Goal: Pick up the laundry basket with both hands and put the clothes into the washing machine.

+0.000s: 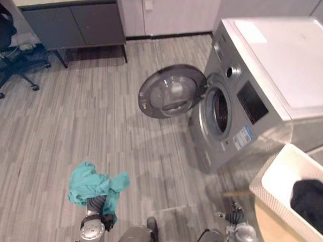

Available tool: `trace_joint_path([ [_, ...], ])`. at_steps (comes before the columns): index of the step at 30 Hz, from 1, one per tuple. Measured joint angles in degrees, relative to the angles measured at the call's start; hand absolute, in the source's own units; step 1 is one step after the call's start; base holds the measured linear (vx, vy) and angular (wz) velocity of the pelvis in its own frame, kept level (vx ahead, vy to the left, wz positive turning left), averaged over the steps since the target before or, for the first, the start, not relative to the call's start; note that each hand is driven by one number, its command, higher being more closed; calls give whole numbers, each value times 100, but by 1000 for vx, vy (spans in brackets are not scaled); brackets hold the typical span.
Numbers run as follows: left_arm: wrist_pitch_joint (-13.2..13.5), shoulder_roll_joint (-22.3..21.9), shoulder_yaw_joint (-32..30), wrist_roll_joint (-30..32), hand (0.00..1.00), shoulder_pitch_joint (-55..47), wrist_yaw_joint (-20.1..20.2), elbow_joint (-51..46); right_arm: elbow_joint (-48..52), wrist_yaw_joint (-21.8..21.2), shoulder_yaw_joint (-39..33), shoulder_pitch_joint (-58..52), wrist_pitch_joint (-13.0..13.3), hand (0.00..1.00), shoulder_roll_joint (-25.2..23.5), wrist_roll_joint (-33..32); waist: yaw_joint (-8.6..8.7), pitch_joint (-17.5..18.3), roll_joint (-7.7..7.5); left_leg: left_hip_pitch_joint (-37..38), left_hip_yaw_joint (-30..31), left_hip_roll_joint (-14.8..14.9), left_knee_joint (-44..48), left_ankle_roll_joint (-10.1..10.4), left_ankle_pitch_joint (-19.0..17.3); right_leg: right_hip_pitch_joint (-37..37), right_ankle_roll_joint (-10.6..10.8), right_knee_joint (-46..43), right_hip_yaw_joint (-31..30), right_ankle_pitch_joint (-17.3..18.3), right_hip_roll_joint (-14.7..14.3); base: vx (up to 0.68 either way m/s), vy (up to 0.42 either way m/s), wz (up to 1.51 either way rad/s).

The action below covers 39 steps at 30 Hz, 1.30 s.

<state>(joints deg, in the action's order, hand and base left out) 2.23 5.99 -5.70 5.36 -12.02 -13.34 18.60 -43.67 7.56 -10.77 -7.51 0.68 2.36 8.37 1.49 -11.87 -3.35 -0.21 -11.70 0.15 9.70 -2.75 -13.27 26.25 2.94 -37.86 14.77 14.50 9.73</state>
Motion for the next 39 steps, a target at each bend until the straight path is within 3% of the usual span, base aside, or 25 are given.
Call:
trace_joint_path([
  [1,1,-21,13,9,100,71,42,3,-6,-2,1,1,8,0,19,-14,53,-36,19,77,91,-4,-45,15,-17,8,-37,519,83,-160,-65,386,-80,82],
  [2,2,-31,73,31,100,216,93,9,-51,-2,-5,-3,6,0,36,-51,140,-73,14,274,242,-50,-157,110,-46,-47,-72,1734,131,-663,-174,463,-102,83],
  [3,8,-41,116,71,100,332,97,33,-97,0,-31,-53,-1,0,51,-53,160,-106,9,429,392,-54,-164,230,-105,-121,-228,2138,94,-1247,-261,639,-148,106],
  [4,25,-86,173,153,100,399,96,67,-94,0,-57,-92,-4,0,50,-58,206,-71,89,659,581,84,-149,421,-199,-279,-637,2050,5,-1777,-367,696,-174,74],
  [6,27,-147,231,200,100,435,93,18,43,1,-78,-72,-5,0,34,-58,215,-90,175,594,517,225,208,629,-141,-319,-681,1714,156,-1463,-361,539,-175,50],
  [8,27,-381,220,202,100,436,211,-23,331,-27,-103,-176,6,0,108,-107,265,-249,410,-161,422,731,2805,921,140,-1072,-780,1766,420,-1078,-646,588,-231,23],
  [9,39,-519,224,201,100,270,217,-149,534,0,23,-256,8,0,153,-129,109,-240,513,-784,426,1182,4424,973,770,-1542,-846,1994,292,-878,-909,675,-127,-71],
  [10,45,-560,282,200,100,172,217,-234,743,4,95,-261,13,0,148,-201,-50,-245,523,-1293,479,1473,5467,935,673,-1859,-898,2100,91,-754,-1092,653,-95,-95],
  [11,45,-559,336,200,100,176,225,-247,830,9,136,-258,16,0,137,-234,-116,-249,471,-1526,448,1523,5689,831,607,-1969,-906,2144,-49,-702,-1121,505,-63,-111],
  [13,45,-582,430,200,100,194,312,-294,986,7,271,-211,36,0,89,-340,-271,-253,240,-2047,306,1583,5104,539,349,-2344,-883,2398,-582,-661,-1095,478,-15,-111],
  [16,45,-599,522,199,100,185,338,-326,1050,15,282,-194,4,0,36,-340,-293,-252,220,-2069,634,1404,3427,568,136,-2589,-845,2439,-1192,-638,-1097,418,143,-126],
  [17,47,-604,551,199,100,202,338,-371,1091,24,290,-188,5,0,19,-333,-355,-249,217,-1937,1108,1223,2491,598,153,-2601,-764,2368,-1628,-590,-1096,359,296,-185],
  [19,69,-651,610,200,100,192,337,-400,1112,37,292,-191,10,0,30,-313,-411,-205,284,-1651,1768,1070,1474,835,357,-2585,-377,2170,-2157,-307,-1128,340,369,-198],
  [20,73,-762,643,201,100,84,343,-398,1134,87,286,-248,4,0,105,-250,-395,-49,552,-1589,1996,1195,1180,1038,827,-2510,-139,1977,-2480,28,-1326,292,481,-173],
  [21,46,-652,687,203,100,149,373,-300,1040,126,270,-235,-48,0,-20,-194,-338,-2,333,-1576,1640,1172,1606,1097,458,-2414,18,1690,-2793,224,-1201,269,471,-160],
  [24,39,-486,729,204,100,91,430,-330,1117,110,418,-461,-78,0,-282,-146,-346,244,-65,-1135,520,1104,1672,809,12,-2128,286,1383,-3241,140,-839,192,388,-152],
  [27,33,-338,721,204,100,-253,413,-397,1099,108,462,-284,-81,0,-344,-140,-427,224,-35,-559,-631,1189,1395,692,-100,-1534,559,888,-2346,-276,-530,45,235,-198],
  [28,29,-198,720,204,100,-236,404,-401,851,100,525,-54,-49,0,-342,-97,-387,227,-39,-292,-1226,1175,1105,680,-92,-1310,306,879,-913,-453,-118,-28,135,-163],
  [29,29,-171,720,204,100,-231,400,-401,783,101,534,-15,-47,0,-340,-97,-385,229,-39,-237,-1320,1170,1057,675,-88,-1298,233,903,-618,-464,-40,-37,152,-172],
  [30,29,-52,723,209,100,-197,396,-396,523,100,597,173,-52,0,-310,-93,-379,239,-37,-101,-1655,1130,894,688,-94,-1346,-76,1141,545,-444,204,11,120,-117],
  [31,30,-1,729,242,100,-3,428,-223,206,102,609,296,-56,0,-161,-45,-241,253,78,-108,-1722,1135,808,691,-81,-1510,-196,1641,1092,-575,147,35,95,-102],
  [33,37,-2,725,357,100,146,451,-91,-53,107,597,305,-67,0,4,-9,-158,219,291,-104,-1862,1265,859,721,-72,-1530,-217,1986,845,-703,-133,106,0,-58],
  [35,35,-7,631,436,100,175,451,-75,-285,108,595,294,-114,0,73,15,-171,173,368,-185,-1821,1506,1485,741,-78,-1620,-215,2055,627,-731,-292,153,-82,-72],
  [37,35,-13,612,436,100,201,457,-87,-278,128,581,271,-113,0,119,4,-209,71,494,-581,-1059,1920,3032,583,42,-1890,-268,2040,358,-690,-602,120,-117,-77],
  [39,46,-52,642,436,100,212,445,-110,-264,175,580,376,-107,0,111,-2,-265,0,408,-1058,-256,1946,3899,474,110,-1986,-358,2027,55,-616,-674,107,1,-79],
])
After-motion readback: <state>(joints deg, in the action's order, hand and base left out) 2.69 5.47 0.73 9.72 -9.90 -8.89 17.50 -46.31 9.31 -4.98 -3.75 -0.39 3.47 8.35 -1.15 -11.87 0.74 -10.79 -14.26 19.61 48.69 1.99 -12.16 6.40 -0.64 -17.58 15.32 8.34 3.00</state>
